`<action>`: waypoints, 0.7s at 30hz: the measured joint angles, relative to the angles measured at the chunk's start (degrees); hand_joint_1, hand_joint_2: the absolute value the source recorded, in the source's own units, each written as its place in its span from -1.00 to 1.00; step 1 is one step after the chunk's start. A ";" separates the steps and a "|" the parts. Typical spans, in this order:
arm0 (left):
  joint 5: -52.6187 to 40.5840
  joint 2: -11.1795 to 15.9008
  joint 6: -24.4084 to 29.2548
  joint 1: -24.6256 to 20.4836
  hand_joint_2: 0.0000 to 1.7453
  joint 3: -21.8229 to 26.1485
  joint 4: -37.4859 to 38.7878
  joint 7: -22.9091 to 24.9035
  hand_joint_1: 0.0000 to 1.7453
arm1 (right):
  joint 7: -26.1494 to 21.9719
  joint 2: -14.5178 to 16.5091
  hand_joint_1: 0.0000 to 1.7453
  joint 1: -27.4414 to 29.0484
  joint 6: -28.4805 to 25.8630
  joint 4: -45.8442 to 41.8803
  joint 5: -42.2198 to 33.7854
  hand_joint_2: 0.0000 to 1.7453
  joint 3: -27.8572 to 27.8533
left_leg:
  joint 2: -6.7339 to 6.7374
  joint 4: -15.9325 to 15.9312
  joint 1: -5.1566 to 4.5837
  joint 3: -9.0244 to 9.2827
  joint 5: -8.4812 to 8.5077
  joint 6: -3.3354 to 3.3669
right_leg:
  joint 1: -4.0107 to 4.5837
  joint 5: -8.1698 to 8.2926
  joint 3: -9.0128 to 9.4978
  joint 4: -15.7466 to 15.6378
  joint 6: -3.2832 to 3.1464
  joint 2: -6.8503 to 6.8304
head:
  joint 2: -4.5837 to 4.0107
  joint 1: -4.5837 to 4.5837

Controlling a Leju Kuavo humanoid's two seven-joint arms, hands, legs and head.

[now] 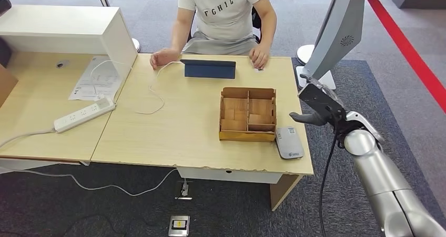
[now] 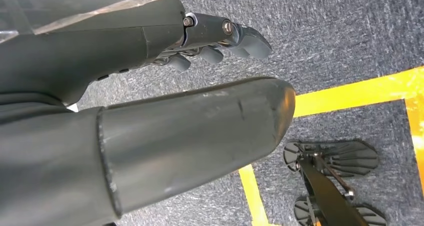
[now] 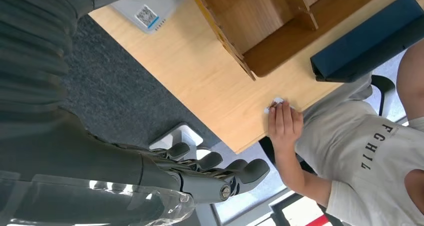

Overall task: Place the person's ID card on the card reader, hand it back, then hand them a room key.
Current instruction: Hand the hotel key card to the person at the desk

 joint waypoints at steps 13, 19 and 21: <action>0.30 0.66 -0.13 -0.11 -1.00 0.92 0.00 -0.80 -1.00 | 7.98 -3.48 -1.00 13.45 2.28 -24.70 -0.53 1.00 0.78 | 0.05 -0.03 0.00 -0.01 -0.01 0.00 | 0.00 0.00 -0.01 0.01 0.00 0.01 | 0.00 0.00; 0.01 0.66 -0.19 -0.15 -1.00 0.95 0.00 -0.80 -1.00 | 9.28 -3.95 -1.00 16.00 1.44 -32.30 7.12 1.00 2.67 | 0.06 -0.03 0.00 -0.02 -0.01 0.00 | 0.00 0.00 -0.01 0.01 0.00 0.01 | 0.00 -0.01; -0.38 0.69 -0.43 -0.17 -1.00 0.95 0.01 -0.81 -1.00 | 10.33 -4.08 -1.00 16.57 1.44 -34.37 10.14 1.00 3.34 | 0.06 -0.03 0.00 -0.02 -0.01 0.00 | 0.00 0.00 -0.01 0.01 0.00 0.01 | 0.00 -0.01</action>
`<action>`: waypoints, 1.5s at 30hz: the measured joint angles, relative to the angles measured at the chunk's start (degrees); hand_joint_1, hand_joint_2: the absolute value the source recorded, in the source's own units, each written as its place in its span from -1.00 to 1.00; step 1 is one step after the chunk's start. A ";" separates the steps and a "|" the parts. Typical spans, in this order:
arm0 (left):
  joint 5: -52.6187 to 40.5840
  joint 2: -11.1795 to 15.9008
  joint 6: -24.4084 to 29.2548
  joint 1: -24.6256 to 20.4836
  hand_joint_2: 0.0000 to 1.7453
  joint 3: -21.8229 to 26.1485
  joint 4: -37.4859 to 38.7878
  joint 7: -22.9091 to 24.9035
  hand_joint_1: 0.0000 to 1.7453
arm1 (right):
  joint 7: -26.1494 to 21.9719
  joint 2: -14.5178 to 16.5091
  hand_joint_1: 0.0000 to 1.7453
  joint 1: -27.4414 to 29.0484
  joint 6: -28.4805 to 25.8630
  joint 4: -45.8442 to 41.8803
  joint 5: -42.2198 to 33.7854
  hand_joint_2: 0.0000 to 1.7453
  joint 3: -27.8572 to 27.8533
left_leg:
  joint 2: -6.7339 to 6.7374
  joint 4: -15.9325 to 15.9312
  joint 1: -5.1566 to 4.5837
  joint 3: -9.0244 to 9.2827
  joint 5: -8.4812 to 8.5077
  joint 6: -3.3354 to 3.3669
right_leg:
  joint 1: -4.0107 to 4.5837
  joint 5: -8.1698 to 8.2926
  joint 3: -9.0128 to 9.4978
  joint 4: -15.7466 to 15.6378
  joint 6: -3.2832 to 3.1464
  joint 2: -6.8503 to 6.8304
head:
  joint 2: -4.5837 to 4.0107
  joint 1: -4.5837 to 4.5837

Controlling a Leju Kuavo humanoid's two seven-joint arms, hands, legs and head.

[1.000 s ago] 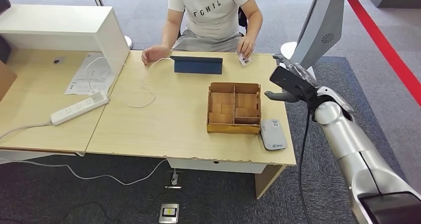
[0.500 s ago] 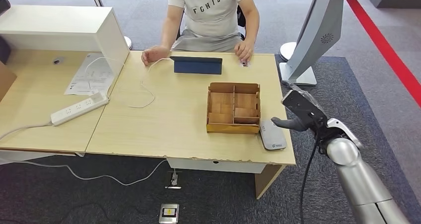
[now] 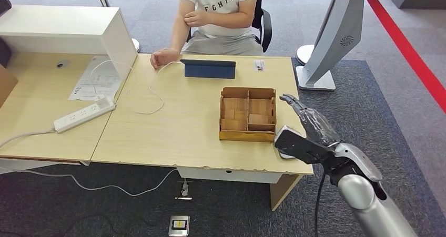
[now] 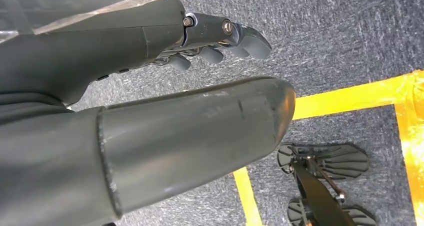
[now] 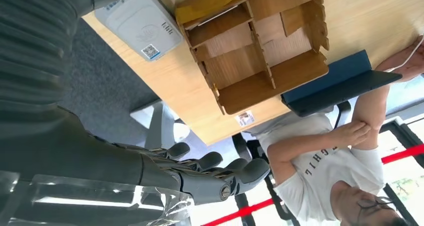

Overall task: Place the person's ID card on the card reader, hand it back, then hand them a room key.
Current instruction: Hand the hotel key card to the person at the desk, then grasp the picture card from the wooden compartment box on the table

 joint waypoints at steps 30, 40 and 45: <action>-1.42 0.91 -1.91 -0.32 -1.00 -0.02 -0.02 0.34 -1.00 | 7.72 2.98 -1.00 1.09 5.64 -1.37 27.78 1.00 1.55 | 0.00 -0.02 0.01 -0.02 0.00 0.00 | 0.01 -0.01 0.00 0.01 -0.01 0.00 | 0.00 0.00; -2.19 0.67 -2.16 -0.45 -1.00 -0.09 -0.02 -0.15 -1.00 | 3.88 10.75 -1.00 -0.49 1.75 3.83 39.46 1.00 1.38 | -0.01 -0.03 0.01 -0.05 0.01 -0.01 | 0.01 -0.01 0.00 0.03 -0.01 0.00 | 0.00 0.00; -2.19 0.60 -1.88 -0.46 -1.00 -0.09 -0.02 -0.23 -1.00 | 2.44 13.14 -1.00 -2.34 -1.13 8.64 41.25 1.00 1.38 | -0.01 -0.03 0.01 -0.06 0.01 -0.01 | 0.01 -0.01 -0.01 0.03 -0.01 0.00 | 0.00 0.00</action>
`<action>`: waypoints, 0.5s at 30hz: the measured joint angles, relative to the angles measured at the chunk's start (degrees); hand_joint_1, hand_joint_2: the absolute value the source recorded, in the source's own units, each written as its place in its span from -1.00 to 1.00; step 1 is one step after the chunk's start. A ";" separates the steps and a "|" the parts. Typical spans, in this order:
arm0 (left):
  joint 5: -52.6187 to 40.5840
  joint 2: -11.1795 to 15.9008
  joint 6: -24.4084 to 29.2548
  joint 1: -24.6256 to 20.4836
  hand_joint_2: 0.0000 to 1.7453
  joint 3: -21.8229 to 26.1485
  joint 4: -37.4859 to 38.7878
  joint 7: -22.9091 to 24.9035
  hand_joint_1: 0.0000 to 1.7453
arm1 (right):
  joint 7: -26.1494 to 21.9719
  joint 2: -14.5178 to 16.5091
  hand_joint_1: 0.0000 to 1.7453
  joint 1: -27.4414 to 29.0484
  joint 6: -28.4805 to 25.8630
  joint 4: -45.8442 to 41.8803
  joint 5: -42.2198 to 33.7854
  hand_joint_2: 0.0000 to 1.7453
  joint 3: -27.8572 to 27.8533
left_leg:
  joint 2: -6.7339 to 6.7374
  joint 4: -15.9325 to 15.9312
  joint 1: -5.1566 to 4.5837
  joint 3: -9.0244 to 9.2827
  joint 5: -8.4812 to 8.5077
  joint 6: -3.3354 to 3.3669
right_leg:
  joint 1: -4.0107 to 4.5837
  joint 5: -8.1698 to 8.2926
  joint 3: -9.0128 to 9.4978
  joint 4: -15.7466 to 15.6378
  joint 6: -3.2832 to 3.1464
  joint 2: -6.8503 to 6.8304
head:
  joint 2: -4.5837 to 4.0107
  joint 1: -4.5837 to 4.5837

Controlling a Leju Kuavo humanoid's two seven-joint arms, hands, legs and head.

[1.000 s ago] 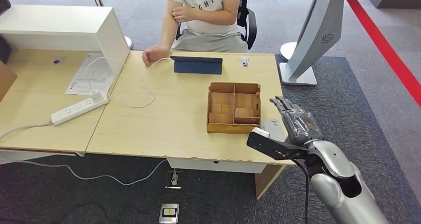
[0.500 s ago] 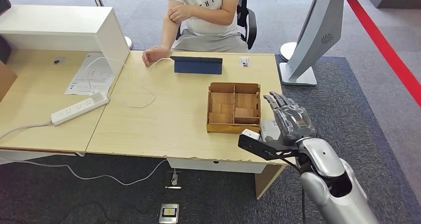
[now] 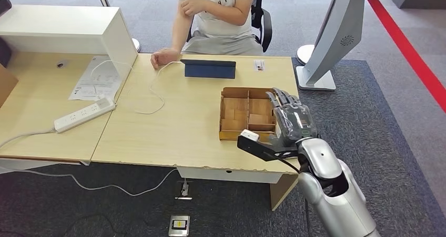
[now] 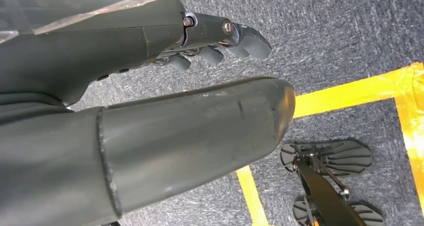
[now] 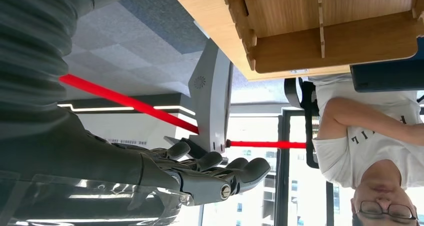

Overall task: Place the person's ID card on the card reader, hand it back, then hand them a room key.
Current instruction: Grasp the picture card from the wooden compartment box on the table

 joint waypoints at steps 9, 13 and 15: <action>-0.20 0.00 0.61 0.00 -1.00 -0.02 0.00 -0.38 -1.00 | -0.98 2.46 -1.00 -3.59 -2.55 9.25 0.40 1.00 -0.46 | -0.01 0.00 0.00 0.01 0.01 -0.01 | 0.00 0.00 0.00 0.00 0.00 0.00 | 0.00 0.01; -0.39 -0.02 1.15 0.02 -1.00 -0.04 0.00 -0.48 -1.00 | -1.28 2.62 -1.00 -4.57 -2.62 12.19 0.48 1.00 -0.79 | -0.01 0.01 0.00 0.00 0.01 -0.01 | 0.00 0.00 -0.01 -0.01 0.00 0.00 | 0.00 0.01; -0.44 -0.06 1.34 0.04 -1.00 -0.07 0.00 -0.60 -1.00 | -1.60 2.66 -1.00 -4.89 -2.61 13.36 0.63 1.00 -0.97 | -0.01 0.01 0.00 -0.01 0.01 -0.01 | 0.00 0.00 -0.01 -0.01 0.00 0.00 | 0.00 0.00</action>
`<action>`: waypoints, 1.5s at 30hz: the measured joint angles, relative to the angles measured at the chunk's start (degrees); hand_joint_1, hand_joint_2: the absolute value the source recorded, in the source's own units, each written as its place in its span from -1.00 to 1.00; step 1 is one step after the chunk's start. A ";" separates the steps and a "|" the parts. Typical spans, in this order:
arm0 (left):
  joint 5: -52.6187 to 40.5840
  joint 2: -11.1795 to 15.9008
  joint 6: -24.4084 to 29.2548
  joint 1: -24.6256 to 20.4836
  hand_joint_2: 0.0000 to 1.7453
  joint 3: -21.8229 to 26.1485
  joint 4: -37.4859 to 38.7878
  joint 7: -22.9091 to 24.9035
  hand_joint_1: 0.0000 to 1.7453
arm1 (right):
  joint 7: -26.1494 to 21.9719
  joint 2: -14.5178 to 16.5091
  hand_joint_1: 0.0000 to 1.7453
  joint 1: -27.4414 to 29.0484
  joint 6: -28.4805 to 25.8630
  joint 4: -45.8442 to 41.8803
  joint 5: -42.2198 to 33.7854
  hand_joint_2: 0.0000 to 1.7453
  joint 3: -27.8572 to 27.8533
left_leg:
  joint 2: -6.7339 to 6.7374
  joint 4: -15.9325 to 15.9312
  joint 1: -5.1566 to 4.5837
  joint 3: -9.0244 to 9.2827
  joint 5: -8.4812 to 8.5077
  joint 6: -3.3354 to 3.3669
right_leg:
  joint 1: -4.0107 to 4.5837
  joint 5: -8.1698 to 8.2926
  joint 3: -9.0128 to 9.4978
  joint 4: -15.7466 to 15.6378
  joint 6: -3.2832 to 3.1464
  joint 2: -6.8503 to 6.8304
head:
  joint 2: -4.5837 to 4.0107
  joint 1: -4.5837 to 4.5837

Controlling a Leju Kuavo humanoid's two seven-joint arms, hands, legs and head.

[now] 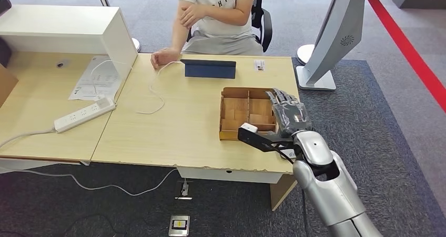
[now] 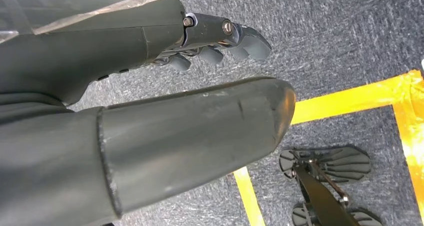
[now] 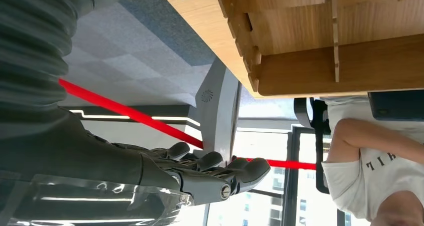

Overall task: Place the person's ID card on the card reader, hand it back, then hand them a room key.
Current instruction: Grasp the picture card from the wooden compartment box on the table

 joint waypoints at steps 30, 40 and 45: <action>1.72 -0.79 1.16 0.30 -1.00 -0.17 0.00 0.22 -1.00 | -1.45 0.59 -1.00 1.31 8.44 0.71 -3.57 1.00 0.90 | 0.02 0.00 0.00 0.02 0.00 0.00 | 0.00 0.00 -0.03 -0.01 0.00 0.00 | 0.00 0.01; 1.98 -0.82 0.98 0.29 -1.00 -0.20 0.00 0.07 -1.00 | -1.50 -0.75 -1.00 3.31 6.21 -1.75 -2.90 1.00 1.09 | 0.02 0.00 0.01 0.02 0.00 0.00 | 0.01 0.00 -0.03 0.00 -0.01 0.00 | 0.00 0.01; 2.24 -0.89 0.98 0.29 -1.00 -0.21 0.00 0.18 -1.00 | -1.70 -0.82 -1.00 3.50 5.14 -1.74 -2.29 1.00 1.46 | 0.02 0.00 0.01 0.02 0.00 0.00 | 0.01 0.00 -0.03 0.00 0.00 0.00 | 0.00 0.01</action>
